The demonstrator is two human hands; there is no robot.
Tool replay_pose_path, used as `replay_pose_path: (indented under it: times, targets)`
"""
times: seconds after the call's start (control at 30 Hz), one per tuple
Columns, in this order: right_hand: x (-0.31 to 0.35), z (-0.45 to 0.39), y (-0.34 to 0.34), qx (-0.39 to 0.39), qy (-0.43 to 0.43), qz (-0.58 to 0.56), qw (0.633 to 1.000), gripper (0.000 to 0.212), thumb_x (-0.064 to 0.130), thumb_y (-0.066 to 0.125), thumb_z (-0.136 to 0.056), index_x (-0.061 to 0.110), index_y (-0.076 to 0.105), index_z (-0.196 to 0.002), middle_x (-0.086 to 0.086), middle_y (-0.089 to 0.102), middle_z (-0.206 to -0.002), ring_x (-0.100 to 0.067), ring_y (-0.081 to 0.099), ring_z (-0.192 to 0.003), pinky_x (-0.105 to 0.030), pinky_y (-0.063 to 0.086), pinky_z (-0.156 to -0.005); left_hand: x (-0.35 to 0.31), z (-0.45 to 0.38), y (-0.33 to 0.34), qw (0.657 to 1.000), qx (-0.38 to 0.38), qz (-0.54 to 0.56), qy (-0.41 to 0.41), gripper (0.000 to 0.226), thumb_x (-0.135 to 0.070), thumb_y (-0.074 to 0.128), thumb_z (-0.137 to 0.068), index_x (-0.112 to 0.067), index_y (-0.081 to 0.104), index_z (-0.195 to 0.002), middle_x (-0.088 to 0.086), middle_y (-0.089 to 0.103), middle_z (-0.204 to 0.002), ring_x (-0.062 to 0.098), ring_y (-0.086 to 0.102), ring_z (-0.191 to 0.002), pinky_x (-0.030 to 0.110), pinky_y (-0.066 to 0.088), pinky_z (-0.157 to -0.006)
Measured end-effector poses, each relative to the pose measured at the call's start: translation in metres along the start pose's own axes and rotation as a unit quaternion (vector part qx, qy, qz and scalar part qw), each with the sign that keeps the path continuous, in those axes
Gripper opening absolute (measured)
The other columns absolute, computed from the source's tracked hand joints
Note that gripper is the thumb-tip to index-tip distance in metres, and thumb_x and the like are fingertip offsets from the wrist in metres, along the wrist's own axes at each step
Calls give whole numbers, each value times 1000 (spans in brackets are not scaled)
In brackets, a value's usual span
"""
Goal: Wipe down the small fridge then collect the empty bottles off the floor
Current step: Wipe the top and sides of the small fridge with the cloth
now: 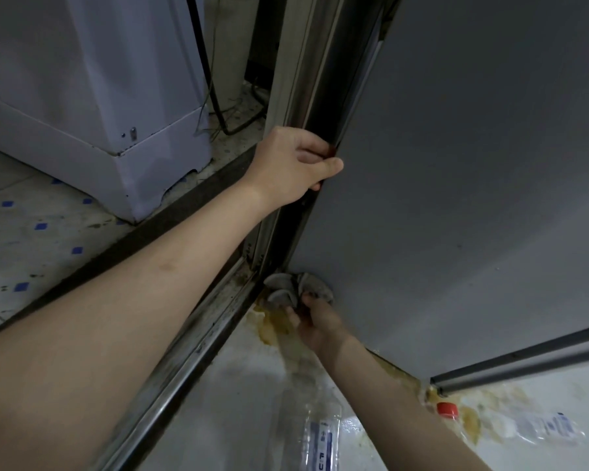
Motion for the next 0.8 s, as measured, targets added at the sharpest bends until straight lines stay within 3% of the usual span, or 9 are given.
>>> replay_pose_path:
  times: [0.07,0.2,0.27,0.33,0.43,0.5,0.57,0.67,0.8]
  targets:
    - [-4,2,4,9,18,29,999,21,9,32,-101,7,49,-112,-14,58,-92,-26,55,-72,-31,51,-46,0,0,0,1000,-2,2,0,17,-16,73,-81,-14,63,-95,-4,66,-81,7,66,-76,24,59,-67]
    - [-6,7,7,32,40,43,998,22,14,31,-102,9,49,-113,-16,57,-112,-35,60,-99,-53,40,-90,-2,1,1,1000,-5,0,1,19,-15,72,-81,-11,64,-98,-5,65,-80,6,65,-74,23,59,-66]
    - [-2,12,6,36,50,23,998,19,12,32,-101,9,50,-105,-11,57,-101,-30,67,-76,-59,28,-101,-2,1,1,1000,-6,1,1,16,-15,71,-82,-14,63,-95,-5,65,-78,3,64,-70,22,58,-64]
    - [6,17,1,34,45,-4,998,20,8,32,-100,7,50,-91,-11,54,-88,-21,60,-40,-60,32,-96,-3,1,1,1000,-6,1,1,15,-15,71,-82,-16,62,-93,-5,65,-78,2,64,-68,21,58,-63]
    - [18,29,-8,39,39,-17,998,24,4,30,-100,3,48,-83,-17,58,-89,-22,52,-32,-52,53,-59,-3,2,0,1000,-10,-1,-1,16,-15,71,-82,-15,62,-95,-5,65,-79,4,65,-71,22,59,-66]
    - [23,37,-14,38,44,-37,998,25,2,31,-99,1,49,-82,-20,62,-109,-37,64,-72,-48,54,-53,-2,3,0,1000,-11,-5,-4,15,-17,71,-82,-16,62,-94,-5,66,-80,8,66,-75,25,59,-68]
    - [28,44,-22,21,43,-59,997,21,1,32,-98,1,51,-89,-15,59,-104,-34,49,-119,-46,54,-60,-1,4,0,1000,-15,-6,-7,12,-17,71,-83,-18,62,-90,-4,66,-80,15,68,-79,28,60,-71]
    - [30,41,-37,-21,18,-16,999,18,1,36,-97,-1,51,-107,-15,54,-86,-33,56,-100,-41,51,-71,1,5,0,999,-28,-11,-10,13,-19,70,-83,-16,62,-93,-4,66,-80,24,69,-84,34,59,-75]
    - [54,50,-55,-89,-86,61,990,9,1,55,-91,3,54,-99,-14,59,-79,-26,59,-62,-30,55,-44,5,7,-1,999,-34,-37,-9,24,-22,71,-83,-12,64,-103,-2,67,-85,22,69,-83,37,60,-75]
Point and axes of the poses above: each hand's wrist, its own z-axis away from the middle knuckle, its own y-axis out of the palm, x = y × z, the point moved 9 cm from there along -z, towards the middle knuckle
